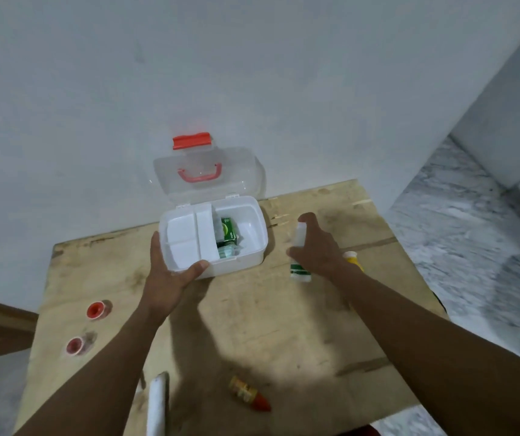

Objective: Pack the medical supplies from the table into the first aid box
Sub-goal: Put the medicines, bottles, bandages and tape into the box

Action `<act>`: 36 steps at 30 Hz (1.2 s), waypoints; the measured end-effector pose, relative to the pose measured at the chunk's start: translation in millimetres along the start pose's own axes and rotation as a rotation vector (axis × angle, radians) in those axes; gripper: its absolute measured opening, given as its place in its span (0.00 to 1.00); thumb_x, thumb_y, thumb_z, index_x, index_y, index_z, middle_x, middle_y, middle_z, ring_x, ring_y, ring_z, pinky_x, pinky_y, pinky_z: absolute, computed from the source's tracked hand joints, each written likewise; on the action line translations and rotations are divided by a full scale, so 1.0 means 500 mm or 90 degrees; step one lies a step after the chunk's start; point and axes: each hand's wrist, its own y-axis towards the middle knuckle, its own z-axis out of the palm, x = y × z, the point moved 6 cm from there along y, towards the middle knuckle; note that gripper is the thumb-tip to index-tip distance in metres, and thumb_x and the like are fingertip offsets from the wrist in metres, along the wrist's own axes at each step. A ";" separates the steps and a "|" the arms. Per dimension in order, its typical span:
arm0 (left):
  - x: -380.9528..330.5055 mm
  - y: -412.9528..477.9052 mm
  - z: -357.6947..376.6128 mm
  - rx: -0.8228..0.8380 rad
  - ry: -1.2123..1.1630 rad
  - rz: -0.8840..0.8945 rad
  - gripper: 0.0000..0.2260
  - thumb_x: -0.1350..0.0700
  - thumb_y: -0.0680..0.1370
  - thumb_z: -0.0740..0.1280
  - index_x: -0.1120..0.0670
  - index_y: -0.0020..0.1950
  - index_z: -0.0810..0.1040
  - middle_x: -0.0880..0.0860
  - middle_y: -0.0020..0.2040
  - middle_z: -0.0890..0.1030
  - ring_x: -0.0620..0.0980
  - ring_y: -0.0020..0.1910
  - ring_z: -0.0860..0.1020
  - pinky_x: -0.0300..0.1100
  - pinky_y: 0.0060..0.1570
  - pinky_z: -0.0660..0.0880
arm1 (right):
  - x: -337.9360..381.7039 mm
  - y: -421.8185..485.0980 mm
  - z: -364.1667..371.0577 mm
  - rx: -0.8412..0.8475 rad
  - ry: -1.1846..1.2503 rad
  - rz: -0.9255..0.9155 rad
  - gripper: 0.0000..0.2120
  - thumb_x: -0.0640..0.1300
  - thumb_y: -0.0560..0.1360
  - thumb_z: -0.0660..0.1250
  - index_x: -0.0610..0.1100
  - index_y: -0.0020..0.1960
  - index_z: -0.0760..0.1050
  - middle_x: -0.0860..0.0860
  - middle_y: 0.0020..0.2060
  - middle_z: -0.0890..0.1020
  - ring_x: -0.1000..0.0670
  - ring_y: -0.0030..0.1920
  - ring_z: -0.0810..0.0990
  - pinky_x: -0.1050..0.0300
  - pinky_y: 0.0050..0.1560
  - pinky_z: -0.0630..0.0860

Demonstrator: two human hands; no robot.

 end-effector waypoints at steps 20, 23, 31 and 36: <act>0.025 0.009 -0.011 -0.004 0.026 -0.045 0.49 0.42 0.66 0.79 0.42 0.77 0.52 0.47 0.69 0.72 0.52 0.64 0.73 0.54 0.63 0.74 | 0.235 0.002 0.003 -0.243 0.052 -0.386 0.31 0.38 0.67 0.76 0.51 0.61 0.62 0.48 0.53 0.81 0.46 0.45 0.80 0.46 0.48 0.80; 0.028 0.007 -0.015 -0.005 0.019 -0.049 0.49 0.40 0.64 0.78 0.42 0.78 0.52 0.47 0.67 0.74 0.52 0.64 0.74 0.57 0.61 0.75 | 0.212 0.050 0.024 -0.198 0.012 -0.367 0.30 0.40 0.68 0.76 0.50 0.61 0.62 0.47 0.54 0.81 0.45 0.47 0.81 0.44 0.49 0.81; 0.014 0.010 -0.007 -0.002 0.002 -0.012 0.42 0.50 0.70 0.77 0.47 0.77 0.56 0.37 0.62 0.75 0.36 0.61 0.75 0.39 0.52 0.80 | 0.199 0.115 0.057 -0.207 -0.099 -0.403 0.26 0.39 0.62 0.79 0.36 0.56 0.72 0.41 0.47 0.82 0.37 0.46 0.79 0.46 0.46 0.75; 0.016 0.012 -0.006 -0.020 0.021 -0.016 0.44 0.48 0.70 0.77 0.47 0.78 0.54 0.38 0.64 0.73 0.37 0.62 0.74 0.46 0.54 0.81 | 0.213 0.122 0.072 -0.176 -0.196 -0.440 0.23 0.38 0.60 0.79 0.37 0.50 0.72 0.42 0.44 0.79 0.38 0.43 0.75 0.46 0.41 0.74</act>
